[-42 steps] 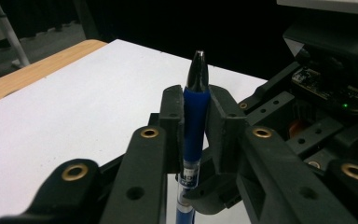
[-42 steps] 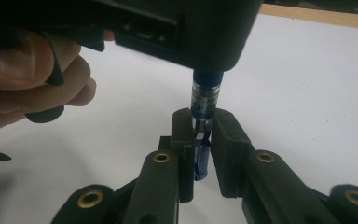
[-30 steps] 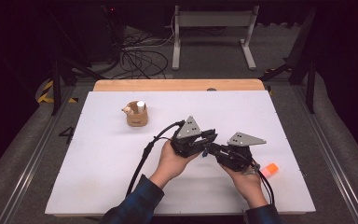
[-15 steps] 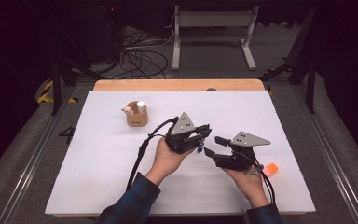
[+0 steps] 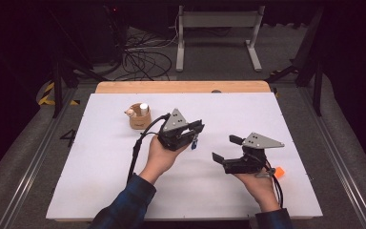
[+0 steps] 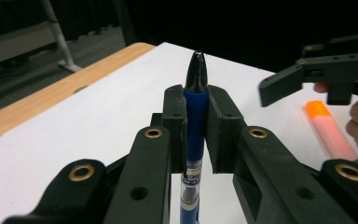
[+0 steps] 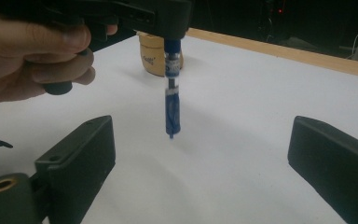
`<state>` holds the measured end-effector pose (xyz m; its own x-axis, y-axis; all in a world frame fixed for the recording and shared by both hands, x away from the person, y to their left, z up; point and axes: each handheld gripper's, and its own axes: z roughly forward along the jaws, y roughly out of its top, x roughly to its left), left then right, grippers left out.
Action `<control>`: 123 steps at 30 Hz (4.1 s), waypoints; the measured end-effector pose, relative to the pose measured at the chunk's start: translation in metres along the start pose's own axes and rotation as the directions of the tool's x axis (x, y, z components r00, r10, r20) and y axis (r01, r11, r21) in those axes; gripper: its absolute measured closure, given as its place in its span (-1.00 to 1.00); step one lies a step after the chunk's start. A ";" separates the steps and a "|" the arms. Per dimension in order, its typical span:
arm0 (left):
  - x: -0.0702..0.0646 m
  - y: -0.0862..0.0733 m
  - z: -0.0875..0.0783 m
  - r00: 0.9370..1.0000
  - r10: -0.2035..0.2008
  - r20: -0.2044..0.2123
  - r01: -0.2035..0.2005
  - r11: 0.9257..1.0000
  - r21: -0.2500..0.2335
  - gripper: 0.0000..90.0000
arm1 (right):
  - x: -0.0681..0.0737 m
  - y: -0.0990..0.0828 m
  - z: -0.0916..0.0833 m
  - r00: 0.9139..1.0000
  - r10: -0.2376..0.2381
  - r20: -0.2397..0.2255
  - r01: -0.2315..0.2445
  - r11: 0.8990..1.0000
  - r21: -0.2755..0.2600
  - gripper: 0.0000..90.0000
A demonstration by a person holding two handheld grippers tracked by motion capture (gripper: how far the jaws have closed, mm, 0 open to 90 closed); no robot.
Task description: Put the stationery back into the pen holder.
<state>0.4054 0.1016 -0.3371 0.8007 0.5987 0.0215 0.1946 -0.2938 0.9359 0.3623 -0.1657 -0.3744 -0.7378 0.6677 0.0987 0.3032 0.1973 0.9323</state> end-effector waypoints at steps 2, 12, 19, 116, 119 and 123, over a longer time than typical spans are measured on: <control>0.005 0.001 -0.004 1.000 -0.005 -0.016 0.004 1.000 -0.007 0.78 | -0.001 0.000 -0.001 1.000 0.001 0.007 -0.001 1.000 -0.002 -0.90; 0.035 0.008 -0.028 0.996 -0.024 -0.086 0.022 1.000 -0.022 0.78 | -0.006 0.002 -0.007 1.000 0.002 0.030 -0.002 1.000 -0.006 -0.99; 0.053 0.012 -0.043 0.990 -0.023 -0.139 0.019 0.999 -0.029 0.77 | -0.008 0.003 -0.010 0.999 0.002 0.032 -0.002 1.000 -0.010 -1.00; 0.145 -0.038 -0.035 0.906 -0.116 -0.406 0.148 0.988 0.048 0.23 | -0.032 0.010 -0.046 0.994 0.026 0.108 -0.019 0.998 -0.066 -1.00; 0.142 -0.035 -0.036 0.908 -0.110 -0.405 0.141 0.989 0.046 0.13 | -0.032 0.010 -0.046 0.994 0.025 0.109 -0.018 0.998 -0.064 -1.00; 0.135 -0.032 -0.033 0.917 -0.104 -0.386 0.134 0.990 0.051 -0.02 | -0.033 0.010 -0.049 0.993 0.026 0.114 -0.018 0.997 -0.073 -1.00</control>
<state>0.4887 0.2170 -0.3528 0.4949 0.8670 0.0582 0.3282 -0.2485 0.9113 0.3602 -0.2206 -0.3508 -0.6559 0.7504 0.0822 0.2714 0.1328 0.9533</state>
